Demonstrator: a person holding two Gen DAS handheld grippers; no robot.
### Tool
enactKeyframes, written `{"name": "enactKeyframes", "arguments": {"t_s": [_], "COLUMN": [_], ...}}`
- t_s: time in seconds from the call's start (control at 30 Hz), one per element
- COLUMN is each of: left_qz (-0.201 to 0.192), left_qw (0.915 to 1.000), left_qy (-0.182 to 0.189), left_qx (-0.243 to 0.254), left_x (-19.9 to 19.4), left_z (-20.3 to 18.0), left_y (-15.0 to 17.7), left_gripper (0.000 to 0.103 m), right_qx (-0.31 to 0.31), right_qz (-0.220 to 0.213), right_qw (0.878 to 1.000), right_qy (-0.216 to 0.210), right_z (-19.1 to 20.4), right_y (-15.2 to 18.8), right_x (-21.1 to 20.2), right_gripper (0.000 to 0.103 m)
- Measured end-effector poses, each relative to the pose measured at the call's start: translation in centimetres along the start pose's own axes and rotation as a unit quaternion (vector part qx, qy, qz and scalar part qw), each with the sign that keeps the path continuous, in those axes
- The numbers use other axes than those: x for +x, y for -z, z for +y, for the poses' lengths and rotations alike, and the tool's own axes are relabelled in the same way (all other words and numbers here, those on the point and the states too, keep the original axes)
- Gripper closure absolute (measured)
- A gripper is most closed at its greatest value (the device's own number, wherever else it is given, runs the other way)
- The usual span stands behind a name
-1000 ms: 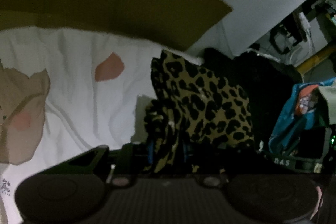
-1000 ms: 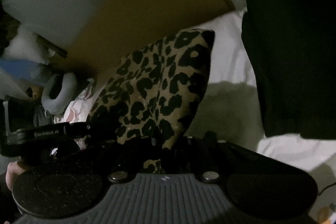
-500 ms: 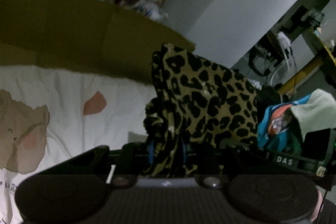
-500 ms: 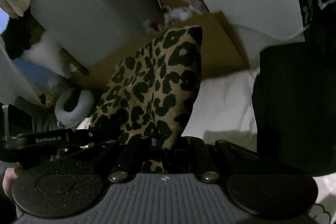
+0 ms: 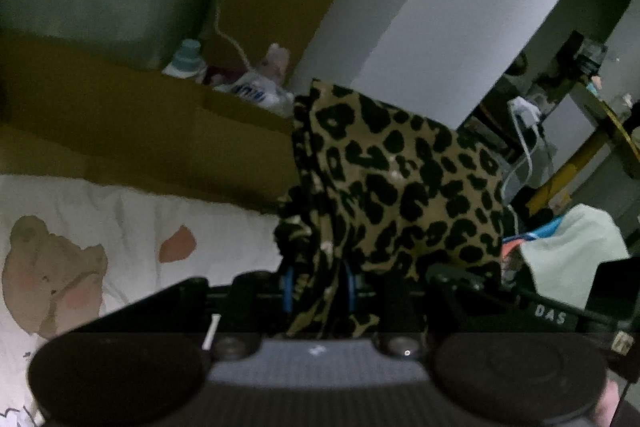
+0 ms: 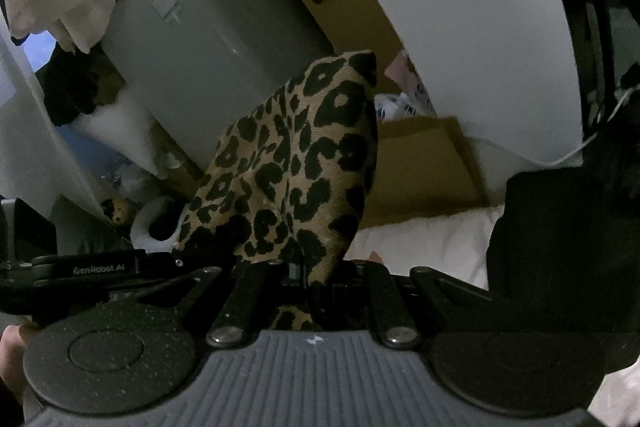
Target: Fold clothes
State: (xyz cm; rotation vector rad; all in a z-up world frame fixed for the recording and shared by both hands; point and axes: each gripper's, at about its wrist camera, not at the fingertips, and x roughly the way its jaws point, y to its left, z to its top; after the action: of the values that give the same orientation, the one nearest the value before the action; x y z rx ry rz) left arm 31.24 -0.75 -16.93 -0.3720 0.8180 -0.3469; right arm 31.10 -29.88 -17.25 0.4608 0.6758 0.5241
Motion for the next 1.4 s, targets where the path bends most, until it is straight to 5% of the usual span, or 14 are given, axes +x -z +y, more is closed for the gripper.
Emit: {"name": "enactKeyframes", "arguments": {"t_s": [0.67, 1.07, 1.4], "left_qz": [0.002, 0.038, 0.065], "left_qw": [0.9974, 0.9930, 0.9918], "left_qy": [0.052, 0.093, 0.108], "left_qx": [0.050, 0.061, 0.024], "left_x": [3.5, 10.2, 16.1], "left_z": [-10.2, -12.1, -11.1], "left_y": [0.2, 4.8, 8.1], "left_gripper": [0.078, 0.078, 0.078], "right_qx": [0.001, -0.026, -0.012], "right_qz": [-0.059, -0.054, -0.026], "right_qw": [0.997, 0.990, 0.986], "right_qy": [0.058, 0.130, 0.165], "right_z": [-5.7, -11.3, -16.6], "right_y": [-2.3, 0.8, 2.7], "right_x": [-9.7, -10.8, -8.7], "right_gripper": [0.096, 0.096, 0.096]}}
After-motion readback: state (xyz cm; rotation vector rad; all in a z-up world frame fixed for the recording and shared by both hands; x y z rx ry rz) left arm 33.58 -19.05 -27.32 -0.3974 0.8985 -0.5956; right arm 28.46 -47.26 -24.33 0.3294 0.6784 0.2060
